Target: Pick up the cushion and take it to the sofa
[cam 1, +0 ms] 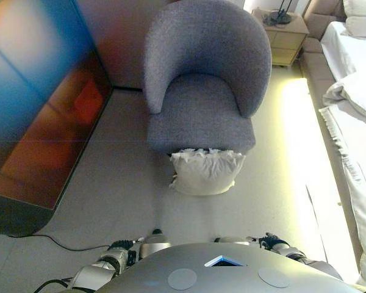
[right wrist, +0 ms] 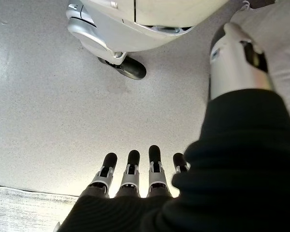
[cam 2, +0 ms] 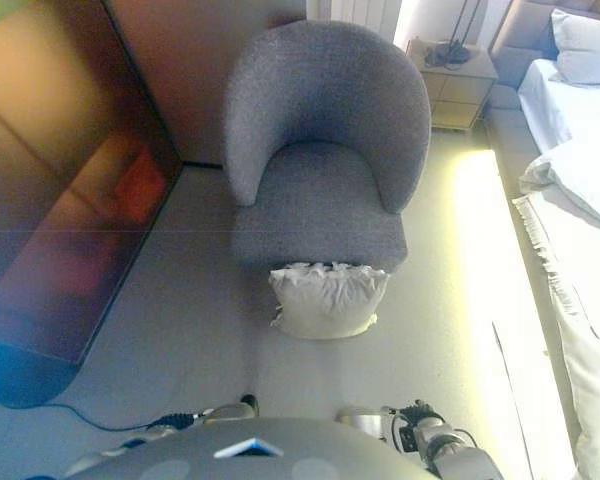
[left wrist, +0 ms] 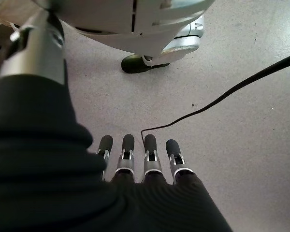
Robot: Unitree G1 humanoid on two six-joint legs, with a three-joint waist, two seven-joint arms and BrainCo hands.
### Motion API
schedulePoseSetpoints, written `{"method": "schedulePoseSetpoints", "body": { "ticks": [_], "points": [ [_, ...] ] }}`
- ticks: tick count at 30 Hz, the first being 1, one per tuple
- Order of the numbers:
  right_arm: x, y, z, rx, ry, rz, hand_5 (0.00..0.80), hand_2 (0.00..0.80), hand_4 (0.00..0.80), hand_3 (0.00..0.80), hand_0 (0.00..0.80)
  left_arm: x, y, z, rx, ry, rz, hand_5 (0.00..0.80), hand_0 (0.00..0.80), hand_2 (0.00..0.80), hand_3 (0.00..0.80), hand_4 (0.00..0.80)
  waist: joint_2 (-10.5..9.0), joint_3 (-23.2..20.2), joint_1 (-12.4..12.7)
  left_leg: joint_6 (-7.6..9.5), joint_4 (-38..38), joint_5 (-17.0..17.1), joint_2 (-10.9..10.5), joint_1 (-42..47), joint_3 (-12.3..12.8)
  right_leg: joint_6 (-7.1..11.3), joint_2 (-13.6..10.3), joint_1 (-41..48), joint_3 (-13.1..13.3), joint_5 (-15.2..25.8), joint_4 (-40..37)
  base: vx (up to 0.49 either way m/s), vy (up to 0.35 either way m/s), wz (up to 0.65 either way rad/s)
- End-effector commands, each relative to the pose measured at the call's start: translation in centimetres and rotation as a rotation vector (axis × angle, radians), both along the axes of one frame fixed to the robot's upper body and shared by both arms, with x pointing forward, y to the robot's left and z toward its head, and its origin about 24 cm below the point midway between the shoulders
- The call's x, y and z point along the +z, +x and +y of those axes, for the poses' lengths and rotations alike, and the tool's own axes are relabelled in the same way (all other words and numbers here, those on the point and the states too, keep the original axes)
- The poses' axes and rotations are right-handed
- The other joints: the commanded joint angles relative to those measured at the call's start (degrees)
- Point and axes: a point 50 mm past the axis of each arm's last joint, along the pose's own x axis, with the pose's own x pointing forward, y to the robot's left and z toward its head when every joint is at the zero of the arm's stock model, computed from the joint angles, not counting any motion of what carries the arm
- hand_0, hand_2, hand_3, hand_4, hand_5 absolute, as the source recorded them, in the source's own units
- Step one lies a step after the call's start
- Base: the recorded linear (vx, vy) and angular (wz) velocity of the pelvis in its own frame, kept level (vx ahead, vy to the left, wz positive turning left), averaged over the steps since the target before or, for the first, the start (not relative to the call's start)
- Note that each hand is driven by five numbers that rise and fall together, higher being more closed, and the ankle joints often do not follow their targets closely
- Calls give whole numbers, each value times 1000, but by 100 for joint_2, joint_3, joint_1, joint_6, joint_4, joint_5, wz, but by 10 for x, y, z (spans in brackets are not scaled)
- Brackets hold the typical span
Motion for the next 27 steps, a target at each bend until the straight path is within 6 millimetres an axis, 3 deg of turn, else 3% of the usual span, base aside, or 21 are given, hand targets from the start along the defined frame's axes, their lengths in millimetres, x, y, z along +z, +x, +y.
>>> {"method": "schedulePoseSetpoints", "body": {
  "ticks": [1,27],
  "points": [
    [1,20,4,-10,3,-27,0,0,0,0,0,3,17,4,9,17,-15,0,0,0,0,0,-122,211,19,303,30,-440,-158,200,252,161,-243,-299,117,323,5,0,0,0],
    [0,20,7,12,6,-22,0,0,0,0,0,3,18,4,-44,10,13,0,0,0,0,0,-153,234,-10,295,30,-440,-86,229,272,116,-131,-264,164,253,9,4,-19,0]
  ]
}}
